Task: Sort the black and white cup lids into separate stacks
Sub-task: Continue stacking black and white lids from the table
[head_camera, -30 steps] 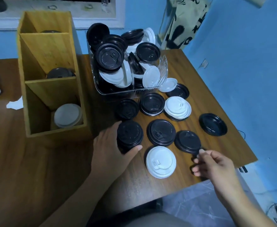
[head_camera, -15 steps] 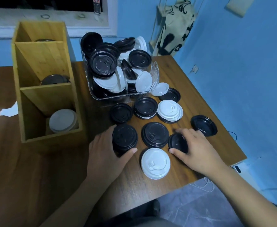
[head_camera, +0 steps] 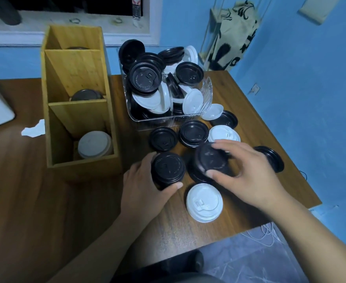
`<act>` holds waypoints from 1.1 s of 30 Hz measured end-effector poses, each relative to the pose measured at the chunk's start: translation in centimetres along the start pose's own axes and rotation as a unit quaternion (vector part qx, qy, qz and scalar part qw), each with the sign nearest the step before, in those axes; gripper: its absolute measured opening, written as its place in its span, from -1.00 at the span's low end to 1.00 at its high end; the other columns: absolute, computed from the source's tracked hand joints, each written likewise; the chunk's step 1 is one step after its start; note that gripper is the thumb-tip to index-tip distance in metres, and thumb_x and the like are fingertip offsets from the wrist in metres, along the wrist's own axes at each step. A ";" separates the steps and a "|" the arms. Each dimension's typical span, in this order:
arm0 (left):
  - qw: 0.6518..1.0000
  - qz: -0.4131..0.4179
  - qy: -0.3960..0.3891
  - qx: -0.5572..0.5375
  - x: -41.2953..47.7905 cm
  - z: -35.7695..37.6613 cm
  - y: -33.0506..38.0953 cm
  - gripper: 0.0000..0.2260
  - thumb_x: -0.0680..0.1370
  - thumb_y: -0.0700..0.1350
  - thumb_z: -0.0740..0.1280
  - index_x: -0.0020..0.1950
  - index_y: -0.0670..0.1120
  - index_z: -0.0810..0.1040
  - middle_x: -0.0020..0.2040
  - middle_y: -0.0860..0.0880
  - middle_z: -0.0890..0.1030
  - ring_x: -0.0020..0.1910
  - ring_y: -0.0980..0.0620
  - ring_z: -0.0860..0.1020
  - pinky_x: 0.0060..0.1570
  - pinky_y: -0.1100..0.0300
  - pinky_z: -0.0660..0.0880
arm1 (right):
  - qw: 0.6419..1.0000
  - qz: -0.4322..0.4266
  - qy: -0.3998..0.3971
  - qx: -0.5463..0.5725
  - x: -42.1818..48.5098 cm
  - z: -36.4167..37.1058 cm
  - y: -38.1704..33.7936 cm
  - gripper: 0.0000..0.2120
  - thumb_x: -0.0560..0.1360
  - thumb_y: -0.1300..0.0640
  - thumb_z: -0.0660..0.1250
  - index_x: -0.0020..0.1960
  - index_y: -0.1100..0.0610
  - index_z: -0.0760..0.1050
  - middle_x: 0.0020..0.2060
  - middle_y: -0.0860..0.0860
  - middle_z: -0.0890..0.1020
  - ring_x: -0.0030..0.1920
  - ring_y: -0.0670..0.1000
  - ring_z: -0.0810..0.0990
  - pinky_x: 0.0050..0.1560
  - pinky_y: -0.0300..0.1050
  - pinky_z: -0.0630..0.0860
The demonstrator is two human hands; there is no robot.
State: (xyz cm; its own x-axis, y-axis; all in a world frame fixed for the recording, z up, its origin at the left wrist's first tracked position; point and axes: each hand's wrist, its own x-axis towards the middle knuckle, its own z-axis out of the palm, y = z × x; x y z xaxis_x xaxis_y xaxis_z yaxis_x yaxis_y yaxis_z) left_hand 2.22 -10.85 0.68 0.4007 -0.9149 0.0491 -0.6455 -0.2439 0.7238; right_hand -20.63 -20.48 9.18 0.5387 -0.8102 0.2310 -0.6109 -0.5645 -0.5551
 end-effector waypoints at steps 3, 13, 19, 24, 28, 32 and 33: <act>1.000 0.015 0.005 0.002 0.0 0.0 0.2 -0.18 0.30 0.30 0.55 0.46 0.15 0.29 0.33 0.18 0.50 0.33 0.05 0.43 0.34 0.08 0.26 | 0.992 -0.094 -0.089 -0.002 2.4 2.6 -2.0 -0.42 0.37 -0.11 0.56 0.34 0.04 0.58 0.33 -0.10 0.57 0.34 -0.07 0.51 0.42 -0.18 0.36; 1.000 0.023 -0.011 -0.005 0.1 0.0 0.1 -0.28 0.30 0.36 0.42 0.40 0.17 0.35 0.24 0.24 0.55 0.24 0.06 0.49 0.25 0.04 0.36 | 0.964 -0.111 -0.235 -0.057 5.4 5.7 -3.2 -0.39 0.47 -0.04 0.53 0.47 0.04 0.47 0.46 -0.03 0.44 0.44 0.03 0.37 0.49 -0.05 0.28; 0.999 0.037 0.000 -0.008 0.1 -0.1 0.2 -0.35 0.34 0.35 0.43 0.38 0.20 0.39 0.20 0.26 0.56 0.24 0.10 0.47 0.23 0.08 0.34 | 0.948 -0.129 -0.261 -0.127 6.1 5.8 -3.7 -0.40 0.49 -0.10 0.47 0.48 0.00 0.43 0.40 -0.09 0.44 0.35 0.01 0.38 0.38 0.01 0.39; 0.999 0.039 0.004 -0.026 0.0 -0.1 -0.2 -0.27 0.38 0.40 0.42 0.46 0.15 0.37 0.31 0.22 0.53 0.29 0.10 0.49 0.32 0.00 0.40 | 0.957 -0.122 -0.261 -0.043 6.4 5.1 -3.0 -0.51 0.56 -0.21 0.35 0.41 -0.02 0.49 0.35 -0.13 0.53 0.33 -0.06 0.45 0.38 -0.14 0.36; 1.000 0.026 0.006 -0.011 0.0 0.0 -0.3 -0.22 0.34 0.44 0.44 0.47 0.18 0.34 0.32 0.24 0.50 0.31 0.16 0.41 0.30 0.19 0.25 | 0.990 -0.016 -0.084 -0.111 8.0 4.3 0.0 -0.69 0.58 -0.16 0.32 0.21 -0.01 0.59 0.09 -0.08 0.63 0.16 0.02 0.53 0.17 0.00 0.50; 1.000 0.028 0.005 -0.008 0.0 0.0 -0.4 -0.22 0.34 0.44 0.43 0.47 0.18 0.33 0.32 0.24 0.49 0.32 0.16 0.41 0.30 0.19 0.23 | 0.981 0.046 -0.101 -0.161 9.3 5.5 1.7 -0.85 0.56 -0.10 0.40 -0.02 -0.02 0.60 -0.06 -0.08 0.58 0.06 0.02 0.52 0.04 0.06 0.52; 1.000 0.028 0.005 -0.008 -0.1 0.0 -0.4 -0.22 0.34 0.44 0.43 0.47 0.18 0.33 0.33 0.24 0.49 0.33 0.15 0.41 0.31 0.19 0.23 | 0.985 0.048 -0.096 -0.135 9.4 5.7 1.7 -0.88 0.56 -0.05 0.41 -0.09 -0.02 0.59 -0.10 -0.10 0.58 0.01 -0.02 0.52 0.00 0.04 0.52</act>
State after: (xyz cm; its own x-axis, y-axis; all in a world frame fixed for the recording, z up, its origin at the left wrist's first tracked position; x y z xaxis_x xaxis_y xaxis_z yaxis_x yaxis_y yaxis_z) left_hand 2.44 -10.71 0.34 0.3708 -0.9237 0.0963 -0.6570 -0.1876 0.7302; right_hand -13.27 -28.13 5.89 0.5546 -0.8319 0.0189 -0.7827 -0.5292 -0.3277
